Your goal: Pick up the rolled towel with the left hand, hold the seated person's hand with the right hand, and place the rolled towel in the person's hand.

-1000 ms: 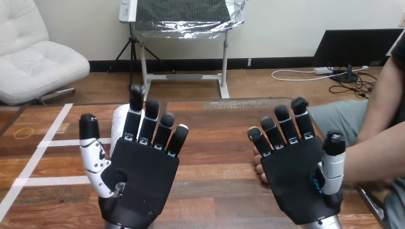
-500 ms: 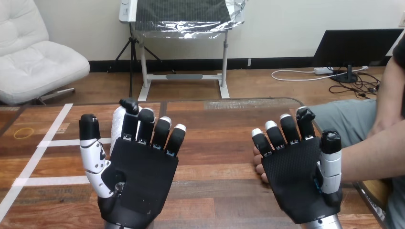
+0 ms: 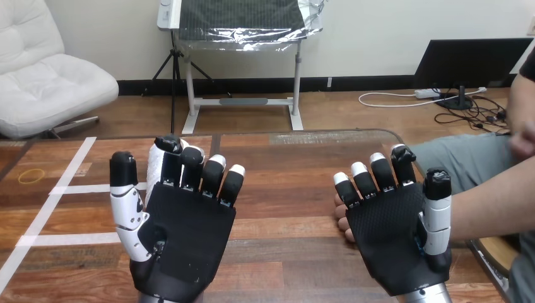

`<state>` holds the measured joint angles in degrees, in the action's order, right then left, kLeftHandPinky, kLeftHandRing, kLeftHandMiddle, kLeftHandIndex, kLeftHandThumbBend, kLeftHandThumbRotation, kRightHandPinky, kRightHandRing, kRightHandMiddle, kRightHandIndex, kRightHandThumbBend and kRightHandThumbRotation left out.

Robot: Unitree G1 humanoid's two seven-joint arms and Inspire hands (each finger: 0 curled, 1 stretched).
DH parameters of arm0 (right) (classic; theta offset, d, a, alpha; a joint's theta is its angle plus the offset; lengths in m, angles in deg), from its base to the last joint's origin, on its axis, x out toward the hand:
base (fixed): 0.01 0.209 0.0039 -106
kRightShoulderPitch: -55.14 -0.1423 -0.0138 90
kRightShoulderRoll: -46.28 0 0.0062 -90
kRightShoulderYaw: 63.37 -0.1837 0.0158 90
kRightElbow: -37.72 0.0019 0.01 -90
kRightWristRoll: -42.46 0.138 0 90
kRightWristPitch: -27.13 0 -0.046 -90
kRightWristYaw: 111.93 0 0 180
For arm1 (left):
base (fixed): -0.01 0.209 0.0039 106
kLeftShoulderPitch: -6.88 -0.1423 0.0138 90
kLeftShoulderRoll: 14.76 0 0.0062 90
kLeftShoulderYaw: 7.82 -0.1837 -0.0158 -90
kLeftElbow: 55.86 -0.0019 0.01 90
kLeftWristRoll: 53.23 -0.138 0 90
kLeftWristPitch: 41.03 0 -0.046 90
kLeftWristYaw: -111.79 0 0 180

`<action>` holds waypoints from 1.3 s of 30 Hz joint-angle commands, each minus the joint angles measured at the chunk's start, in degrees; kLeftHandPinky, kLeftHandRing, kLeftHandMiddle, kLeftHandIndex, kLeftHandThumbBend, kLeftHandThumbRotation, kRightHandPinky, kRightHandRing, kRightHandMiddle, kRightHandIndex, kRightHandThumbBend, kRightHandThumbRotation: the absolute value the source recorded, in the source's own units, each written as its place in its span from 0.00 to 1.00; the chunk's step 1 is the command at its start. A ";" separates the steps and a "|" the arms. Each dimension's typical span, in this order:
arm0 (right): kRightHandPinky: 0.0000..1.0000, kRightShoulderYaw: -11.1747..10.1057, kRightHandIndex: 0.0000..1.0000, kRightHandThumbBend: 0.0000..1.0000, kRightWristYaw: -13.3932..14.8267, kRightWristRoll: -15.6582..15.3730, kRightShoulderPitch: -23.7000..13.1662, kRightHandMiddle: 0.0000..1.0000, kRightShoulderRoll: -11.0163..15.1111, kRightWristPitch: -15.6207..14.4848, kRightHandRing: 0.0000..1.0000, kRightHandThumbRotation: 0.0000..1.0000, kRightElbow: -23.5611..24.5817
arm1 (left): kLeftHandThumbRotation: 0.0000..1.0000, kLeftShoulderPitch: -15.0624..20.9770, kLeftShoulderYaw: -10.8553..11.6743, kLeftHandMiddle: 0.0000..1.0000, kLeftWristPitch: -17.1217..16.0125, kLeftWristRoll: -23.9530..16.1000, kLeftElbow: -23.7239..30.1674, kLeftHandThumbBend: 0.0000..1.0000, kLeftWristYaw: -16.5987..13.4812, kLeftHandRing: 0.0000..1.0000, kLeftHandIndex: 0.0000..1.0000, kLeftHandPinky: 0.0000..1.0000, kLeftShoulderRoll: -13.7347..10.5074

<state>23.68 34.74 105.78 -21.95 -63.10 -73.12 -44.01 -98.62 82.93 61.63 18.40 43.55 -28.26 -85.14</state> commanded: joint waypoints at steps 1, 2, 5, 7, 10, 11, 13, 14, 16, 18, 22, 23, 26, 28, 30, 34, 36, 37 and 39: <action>0.27 -0.67 0.40 0.93 -0.30 0.77 -4.00 0.38 -4.35 0.88 0.32 0.17 1.10 | 0.45 -3.32 -0.10 0.48 -0.47 0.42 1.29 0.59 -0.18 0.43 0.49 0.38 5.83; 0.27 -0.72 0.40 0.93 -0.37 0.88 -4.03 0.38 -4.32 0.81 0.32 0.17 1.03 | 0.45 -3.34 -0.14 0.48 -0.49 0.38 1.35 0.59 -0.26 0.43 0.49 0.38 5.85; 0.27 -0.77 0.40 0.93 -0.89 0.68 -4.16 0.39 -4.13 0.99 0.32 0.17 0.78 | 0.45 -3.46 -0.23 0.48 -0.43 0.34 1.54 0.59 -0.53 0.43 0.50 0.37 5.82; 0.27 -0.78 0.41 0.92 -0.95 0.42 -4.18 0.39 -4.13 1.21 0.32 0.18 0.73 | 0.45 -3.50 -0.25 0.48 -0.37 0.38 1.57 0.59 -0.62 0.43 0.50 0.37 5.80; 0.27 -0.78 0.41 0.92 -0.77 0.21 -4.14 0.39 -4.23 1.42 0.32 0.18 0.78 | 0.45 -3.47 -0.25 0.49 -0.30 0.50 1.48 0.59 -0.49 0.43 0.50 0.37 5.79; 0.27 -0.77 0.41 0.92 -0.78 0.19 -4.13 0.39 -4.24 1.45 0.32 0.19 0.79 | 0.45 -3.44 -0.24 0.49 -0.27 0.54 1.42 0.58 -0.37 0.43 0.50 0.37 5.77; 0.27 -0.79 0.41 0.92 -0.84 0.45 -4.15 0.39 -4.21 1.29 0.32 0.19 0.75 | 0.45 -3.33 -0.22 0.49 -0.63 0.14 1.28 0.58 -0.02 0.44 0.50 0.37 5.75; 0.27 -0.81 0.41 0.92 -0.89 0.66 -4.16 0.39 -4.19 1.15 0.33 0.19 0.70 | 0.45 -3.26 -0.21 0.49 -0.91 -0.17 1.22 0.58 0.15 0.44 0.50 0.38 5.75; 0.27 -0.82 0.42 0.91 -0.90 0.96 -4.12 0.39 -4.23 0.98 0.33 0.18 0.74 | 0.45 -3.28 -0.26 0.49 -1.46 -0.92 1.29 0.57 0.28 0.44 0.51 0.38 5.71; 0.27 -0.80 0.42 0.91 -0.86 1.08 -4.04 0.39 -4.29 0.94 0.33 0.18 0.83 | 0.46 -3.39 -0.35 0.50 -1.81 -1.48 1.44 0.57 0.23 0.44 0.51 0.38 5.67; 0.28 -0.74 0.42 0.90 -0.92 1.00 -3.93 0.40 -4.20 0.94 0.33 0.18 0.91 | 0.51 -4.69 -1.21 0.52 -8.32 -10.51 3.46 0.56 -2.01 0.46 0.53 0.40 5.59; 0.28 -0.75 0.42 0.90 -0.92 1.00 -3.92 0.40 -4.18 0.93 0.33 0.18 0.91 | 0.53 -4.94 -1.42 0.53 -10.00 -12.85 3.90 0.55 -2.67 0.48 0.54 0.41 5.59; 0.28 -0.74 0.42 0.90 -1.19 0.74 -3.93 0.40 -4.10 1.14 0.34 0.19 0.83 | 0.57 -5.63 -2.13 0.58 -17.55 -23.41 4.97 0.54 -5.25 0.52 0.57 0.46 5.43; 0.29 -0.77 0.42 0.89 -1.29 0.69 -3.94 0.40 -4.05 1.19 0.34 0.19 0.77 | 0.58 -5.92 -2.34 0.61 -23.26 -31.48 5.23 0.54 -7.65 0.55 0.59 0.49 5.50; 0.29 -0.81 0.42 0.89 -1.30 0.77 -3.92 0.41 -4.02 1.14 0.34 0.19 0.75 | 0.57 -6.08 -2.40 0.64 -27.43 -37.27 5.13 0.54 -9.70 0.58 0.63 0.53 5.67; 0.29 -0.83 0.42 0.88 -1.20 0.73 -3.86 0.41 -4.10 1.21 0.35 0.19 0.81 | 0.50 -5.69 -1.43 0.71 -36.87 -49.47 4.07 0.56 -14.12 0.64 0.70 0.59 6.42; 0.30 -0.84 0.43 0.88 -1.26 0.72 -3.85 0.41 -4.09 1.21 0.35 0.19 0.79 | 0.50 -5.42 -0.97 0.73 -40.37 -54.78 3.45 0.56 -16.28 0.67 0.73 0.61 6.25; 0.30 -0.82 0.43 0.88 -1.39 0.60 -3.86 0.41 -4.10 1.31 0.35 0.19 0.74 | 0.50 -5.21 -0.65 0.74 -41.93 -56.59 3.26 0.56 -17.20 0.68 0.74 0.62 6.42; 0.30 -0.84 0.42 0.87 -1.82 0.75 -4.02 0.42 -4.11 1.24 0.36 0.19 0.40 | 0.43 -4.36 0.27 0.80 -45.75 -66.43 3.46 0.59 -24.22 0.74 0.82 0.68 6.89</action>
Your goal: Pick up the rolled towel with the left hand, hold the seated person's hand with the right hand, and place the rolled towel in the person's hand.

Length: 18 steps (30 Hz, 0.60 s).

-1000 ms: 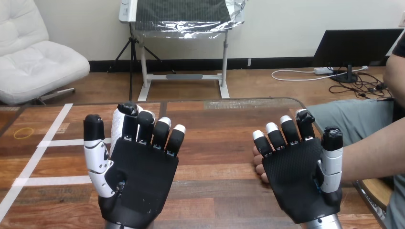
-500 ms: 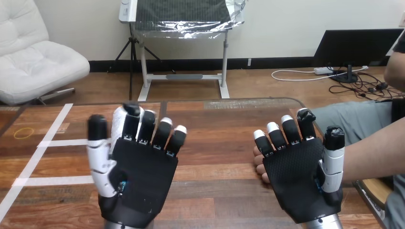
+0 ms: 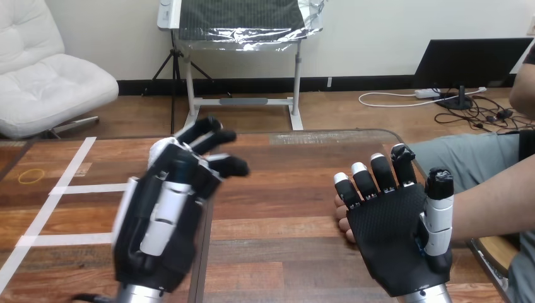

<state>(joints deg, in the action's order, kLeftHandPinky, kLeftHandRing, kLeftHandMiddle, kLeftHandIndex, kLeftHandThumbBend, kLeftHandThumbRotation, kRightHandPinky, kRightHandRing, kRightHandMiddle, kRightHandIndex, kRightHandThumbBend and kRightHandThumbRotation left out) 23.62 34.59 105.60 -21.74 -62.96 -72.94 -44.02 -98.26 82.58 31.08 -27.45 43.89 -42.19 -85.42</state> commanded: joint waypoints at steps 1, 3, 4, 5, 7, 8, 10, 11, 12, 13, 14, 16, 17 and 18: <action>0.31 -0.72 0.42 0.87 -1.68 0.84 -4.20 0.42 -4.36 1.16 0.36 0.19 0.39 | 0.43 -4.29 1.14 0.81 -16.66 -24.94 3.31 0.59 -13.21 0.75 0.83 0.68 7.41; 0.31 -0.65 0.42 0.87 -1.60 0.71 -4.13 0.43 -4.48 1.30 0.36 0.19 0.45 | 0.42 -3.92 1.42 0.82 -17.86 -28.56 3.35 0.59 -15.84 0.77 0.84 0.69 7.47; 0.31 -0.63 0.43 0.87 -1.68 0.63 -4.13 0.43 -4.49 1.37 0.37 0.19 0.42 | 0.41 -3.77 1.62 0.83 -18.09 -30.49 3.55 0.59 -17.37 0.78 0.85 0.70 7.57; 0.31 -0.62 0.43 0.87 -1.76 0.59 -4.15 0.43 -4.47 1.40 0.37 0.19 0.38 | 0.40 -3.70 1.66 0.84 -18.22 -31.72 3.64 0.60 -18.49 0.80 0.86 0.71 7.58; 0.31 -0.59 0.43 0.87 -1.89 0.36 -4.18 0.43 -4.46 1.59 0.37 0.19 0.32 | 0.38 -3.55 1.82 0.85 -18.15 -34.74 3.98 0.60 -21.16 0.81 0.87 0.72 7.57; 0.31 -0.66 0.43 0.86 -1.95 0.42 -4.23 0.44 -4.31 1.44 0.38 0.19 0.16 | 0.38 -2.43 2.70 0.87 -17.05 -40.90 4.28 0.64 -26.17 0.85 0.89 0.78 7.01; 0.31 -0.76 0.43 0.87 -1.95 0.37 -4.25 0.43 -3.99 1.26 0.37 0.19 0.04 | 0.40 -0.48 3.96 0.89 -14.42 -49.75 4.95 0.67 -33.11 0.87 0.90 0.79 5.81; 0.31 -0.78 0.43 0.87 -1.95 0.37 -4.25 0.43 -3.92 1.21 0.37 0.19 0.02 | 0.41 -0.05 4.10 0.90 -13.79 -51.56 5.03 0.68 -34.67 0.87 0.90 0.80 5.43; 0.31 -0.77 0.43 0.87 -2.04 0.11 -4.24 0.43 -3.85 1.42 0.37 0.19 0.01 | 0.42 0.48 4.16 0.90 -13.14 -52.91 5.06 0.69 -35.83 0.88 0.91 0.81 4.96; 0.31 -0.77 0.43 0.87 -2.12 -0.07 -4.23 0.43 -3.82 1.57 0.37 0.19 0.00 | 0.44 0.82 4.12 0.91 -12.75 -53.85 5.03 0.70 -36.75 0.89 0.91 0.83 4.61; 0.30 -0.78 0.43 0.87 -2.07 -0.17 -4.21 0.43 -3.82 1.67 0.37 0.20 0.02 | 0.44 1.45 4.15 0.92 -11.88 -55.10 5.03 0.71 -37.85 0.90 0.92 0.84 4.11; 0.30 -0.80 0.43 0.87 -1.97 -0.21 -4.18 0.43 -3.83 1.72 0.36 0.20 0.04 | 0.45 2.07 3.96 0.93 -10.84 -56.51 5.00 0.72 -39.35 0.91 0.93 0.86 3.49; 0.30 -0.79 0.43 0.87 -1.97 -0.23 -4.17 0.43 -3.85 1.73 0.36 0.20 0.02 | 0.46 2.16 3.82 0.93 -10.62 -56.88 4.94 0.73 -39.89 0.91 0.93 0.87 3.29; 0.30 -0.78 0.43 0.87 -2.07 -0.37 -4.18 0.43 -3.84 1.86 0.36 0.20 -0.03 | 0.45 2.65 3.79 0.94 -9.90 -57.77 4.75 0.72 -40.75 0.92 0.93 0.88 2.90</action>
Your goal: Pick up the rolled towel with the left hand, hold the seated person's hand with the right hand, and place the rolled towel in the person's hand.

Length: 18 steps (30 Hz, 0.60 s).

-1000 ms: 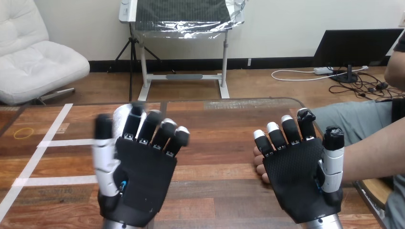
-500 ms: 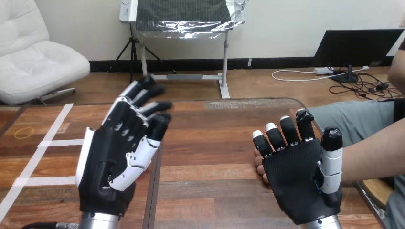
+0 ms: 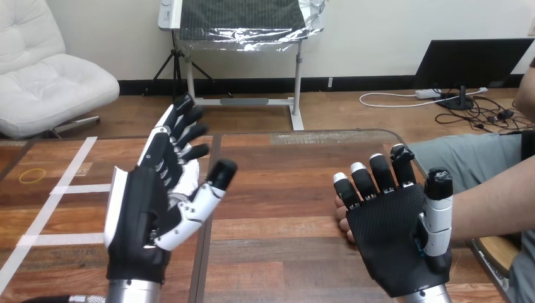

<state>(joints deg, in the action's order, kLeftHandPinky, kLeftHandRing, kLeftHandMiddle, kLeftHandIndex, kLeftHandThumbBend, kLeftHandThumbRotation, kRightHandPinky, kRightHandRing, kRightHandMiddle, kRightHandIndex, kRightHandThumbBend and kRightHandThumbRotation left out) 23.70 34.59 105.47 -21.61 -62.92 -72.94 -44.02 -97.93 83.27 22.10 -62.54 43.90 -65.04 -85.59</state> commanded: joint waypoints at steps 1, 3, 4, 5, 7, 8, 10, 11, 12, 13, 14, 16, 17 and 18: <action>0.30 -0.84 0.43 0.87 -2.15 -0.37 -4.30 0.43 -3.88 1.96 0.36 0.20 -0.07 | 0.46 2.68 3.05 0.94 -0.37 -23.40 4.59 0.73 -18.63 0.92 0.94 0.89 2.75; 0.31 -0.79 0.43 0.87 -2.26 -0.86 -4.32 0.43 -3.85 2.34 0.36 0.20 -0.09 | 0.48 3.86 2.97 0.94 1.51 -24.60 4.12 0.74 -19.82 0.93 0.94 0.90 2.04; 0.31 -0.79 0.43 0.87 -2.27 -0.98 -4.33 0.43 -3.86 2.42 0.37 0.21 -0.09 | 0.49 4.10 2.85 0.95 1.95 -24.90 4.00 0.75 -20.23 0.93 0.95 0.90 1.86; 0.31 -0.78 0.43 0.87 -2.43 -1.10 -4.34 0.43 -3.84 2.52 0.37 0.21 -0.12 | 0.49 4.74 2.80 0.95 2.99 -24.91 3.69 0.75 -20.33 0.93 0.95 0.91 1.60; 0.31 -0.77 0.43 0.87 -2.64 -1.22 -4.36 0.43 -3.86 2.61 0.37 0.21 -0.18 | 0.51 5.40 2.62 0.95 4.14 -25.00 3.31 0.77 -20.72 0.94 0.96 0.92 1.24; 0.31 -0.77 0.43 0.86 -2.64 -1.19 -4.34 0.43 -3.87 2.52 0.37 0.22 -0.15 | 0.52 6.14 2.63 0.95 5.01 -25.10 2.81 0.77 -20.87 0.94 0.96 0.92 0.86; 0.30 -0.78 0.43 0.86 -2.60 -1.16 -4.31 0.43 -3.90 2.40 0.37 0.22 -0.11 | 0.54 6.91 2.47 0.96 6.00 -25.47 2.24 0.79 -21.43 0.95 0.96 0.93 0.37; 0.30 -0.77 0.43 0.86 -2.68 -1.13 -4.31 0.43 -3.90 2.33 0.37 0.22 -0.11 | 0.55 7.66 2.50 0.96 7.05 -25.75 1.67 0.79 -21.63 0.95 0.96 0.93 0.01; 0.30 -0.77 0.43 0.86 -2.76 -1.11 -4.30 0.43 -3.90 2.31 0.37 0.22 -0.13 | 0.56 8.11 2.45 0.96 7.80 -26.02 1.31 0.80 -21.90 0.95 0.97 0.93 -0.24; 0.30 -0.76 0.43 0.86 -2.82 -1.10 -4.31 0.43 -3.90 2.32 0.37 0.22 -0.16 | 0.58 8.42 2.34 0.96 8.39 -26.27 1.08 0.82 -22.21 0.95 0.97 0.94 -0.43; 0.30 -0.75 0.43 0.86 -2.88 -1.10 -4.31 0.43 -3.90 2.33 0.37 0.22 -0.18 | 0.59 8.58 2.18 0.96 8.82 -26.46 0.98 0.82 -22.53 0.96 0.97 0.94 -0.59; 0.31 -0.69 0.43 0.86 -3.33 -1.58 -4.36 0.43 -3.80 2.74 0.37 0.23 -0.44 | 0.61 9.67 2.11 0.97 10.79 -27.42 0.15 0.83 -23.17 0.96 0.97 0.94 -1.12; 0.31 -0.67 0.43 0.86 -3.57 -1.74 -4.37 0.43 -3.74 2.87 0.37 0.23 -0.55 | 0.62 10.55 2.16 0.97 12.46 -28.28 -0.43 0.84 -23.36 0.96 0.98 0.94 -1.51; 0.31 -0.65 0.43 0.86 -3.74 -1.82 -4.37 0.43 -3.71 2.94 0.37 0.23 -0.61 | 0.63 11.14 2.14 0.97 13.67 -28.86 -0.81 0.85 -23.53 0.96 0.98 0.93 -1.82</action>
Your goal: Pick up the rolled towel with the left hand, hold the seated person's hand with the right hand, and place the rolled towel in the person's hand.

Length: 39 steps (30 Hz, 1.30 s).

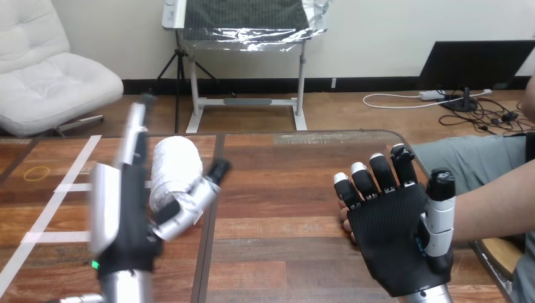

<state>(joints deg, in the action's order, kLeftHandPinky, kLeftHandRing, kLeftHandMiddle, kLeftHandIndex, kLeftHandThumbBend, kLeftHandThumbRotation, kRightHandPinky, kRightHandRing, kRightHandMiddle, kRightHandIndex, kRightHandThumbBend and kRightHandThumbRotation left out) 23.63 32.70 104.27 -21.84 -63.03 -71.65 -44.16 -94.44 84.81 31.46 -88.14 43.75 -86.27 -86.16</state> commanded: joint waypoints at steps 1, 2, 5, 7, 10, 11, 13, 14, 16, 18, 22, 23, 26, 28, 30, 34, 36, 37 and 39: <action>0.31 -0.59 0.43 0.86 -1.95 -0.64 -4.14 0.43 -3.59 1.67 0.37 0.23 -0.53 | 0.64 7.96 0.50 0.98 5.03 -3.57 -0.84 0.86 -2.48 0.96 0.98 0.93 -1.45; 0.31 -0.58 0.43 0.86 -1.98 -0.73 -4.13 0.43 -3.55 1.71 0.37 0.24 -0.55 | 0.65 8.68 0.45 0.98 6.58 -4.74 -1.30 0.87 -2.75 0.96 0.98 0.92 -1.85; 0.31 -0.58 0.43 0.86 -1.93 -0.82 -4.10 0.44 -3.47 1.69 0.38 0.24 -0.54 | 0.68 10.26 0.16 0.98 9.52 -6.62 -2.45 0.89 -3.39 0.95 0.99 0.90 -2.77; 0.31 -0.59 0.43 0.86 -1.85 -0.76 -4.05 0.44 -3.43 1.57 0.38 0.24 -0.47 | 0.70 11.11 -0.08 0.99 10.80 -7.03 -3.18 0.91 -3.67 0.95 0.99 0.89 -3.29; 0.31 -0.67 0.43 0.86 -1.98 -0.61 -4.07 0.44 -3.35 1.39 0.38 0.24 -0.55 | 0.72 12.75 -0.67 0.99 13.54 -8.92 -4.64 0.92 -4.50 0.95 1.00 0.88 -4.28; 0.31 -0.71 0.43 0.86 -1.97 -0.61 -4.06 0.44 -3.41 1.41 0.38 0.24 -0.56 | 0.73 13.51 -0.93 0.99 14.86 -10.13 -5.36 0.93 -4.70 0.96 1.00 0.88 -4.74; 0.31 -0.77 0.43 0.86 -1.96 -0.64 -4.05 0.44 -3.49 1.45 0.38 0.24 -0.57 | 0.75 14.32 -1.40 1.00 16.45 -11.34 -6.10 0.93 -5.00 0.97 1.00 0.88 -5.31; 0.31 -0.79 0.43 0.86 -1.96 -0.64 -4.06 0.43 -3.51 1.46 0.38 0.24 -0.57 | 0.76 14.51 -1.58 1.00 16.90 -11.59 -6.26 0.93 -5.13 0.98 1.00 0.88 -5.47; 0.32 -0.83 0.43 0.87 -2.02 -0.65 -4.11 0.44 -3.41 1.38 0.38 0.24 -0.63 | 0.77 15.70 -2.22 1.00 18.43 -13.65 -7.65 0.93 -6.26 0.98 1.00 0.89 -6.40; 0.32 -0.80 0.43 0.87 -1.87 -0.86 -4.05 0.44 -3.45 1.55 0.38 0.24 -0.53 | 0.77 17.25 -2.79 1.00 20.64 -15.75 -9.41 0.93 -7.18 0.98 1.00 0.92 -7.14; 0.32 -0.87 0.43 0.87 -2.08 -0.93 -4.14 0.44 -3.44 1.65 0.38 0.24 -0.70 | 0.79 19.10 -3.69 1.00 23.33 -17.37 -11.53 0.92 -7.87 0.99 1.00 0.97 -7.99; 0.32 -0.92 0.43 0.87 -2.09 -0.74 -4.18 0.44 -3.41 1.47 0.38 0.24 -0.77 | 0.79 19.82 -3.94 1.00 24.30 -17.88 -12.27 0.92 -8.02 0.99 1.00 0.97 -8.15; 0.32 -0.99 0.43 0.87 -2.02 -0.47 -4.22 0.44 -3.35 1.16 0.38 0.23 -0.85 | 0.80 21.35 -4.54 1.00 26.17 -18.63 -13.98 0.92 -8.76 1.00 1.00 0.99 -8.50; 0.32 -0.98 0.44 0.87 -1.96 -0.49 -4.19 0.44 -3.33 1.12 0.38 0.23 -0.84 | 0.80 22.17 -4.89 1.00 27.01 -18.88 -15.01 0.92 -9.40 0.99 1.00 0.99 -8.71; 0.32 -0.93 0.44 0.87 -1.81 -0.59 -4.14 0.44 -3.34 1.14 0.38 0.23 -0.75 | 0.81 23.32 -5.38 1.00 29.02 -19.53 -16.09 0.92 -8.80 0.99 1.00 0.99 -8.95; 0.32 -0.92 0.44 0.88 -1.83 -0.61 -4.18 0.44 -3.34 1.13 0.38 0.23 -0.83 | 0.83 25.04 -6.19 1.00 31.67 -19.36 -17.66 0.92 -8.22 0.99 1.00 0.99 -9.17; 0.32 -0.91 0.44 0.88 -1.82 -0.63 -4.19 0.44 -3.34 1.13 0.38 0.23 -0.87 | 0.83 26.07 -6.61 1.00 32.90 -19.12 -18.60 0.92 -7.69 0.98 1.00 0.98 -9.30; 0.32 -0.92 0.44 0.88 -1.81 -0.63 -4.21 0.44 -3.33 1.13 0.38 0.23 -0.89 | 0.83 26.36 -6.79 1.00 33.29 -19.00 -18.87 0.92 -7.59 0.98 0.99 0.97 -9.37; 0.32 -0.88 0.44 0.88 -1.71 -0.79 -4.20 0.44 -3.37 1.24 0.39 0.23 -0.87 | 0.82 27.37 -7.21 0.99 34.46 -18.83 -19.74 0.92 -7.07 0.98 0.99 0.96 -9.41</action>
<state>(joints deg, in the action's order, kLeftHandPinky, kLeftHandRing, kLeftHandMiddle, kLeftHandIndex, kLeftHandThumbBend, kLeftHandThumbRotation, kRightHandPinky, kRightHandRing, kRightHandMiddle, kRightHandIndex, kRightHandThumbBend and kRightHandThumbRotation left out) 23.47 31.51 103.27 -21.99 -63.03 -70.95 -45.15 -73.11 79.44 64.06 -106.16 26.05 -93.87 -94.12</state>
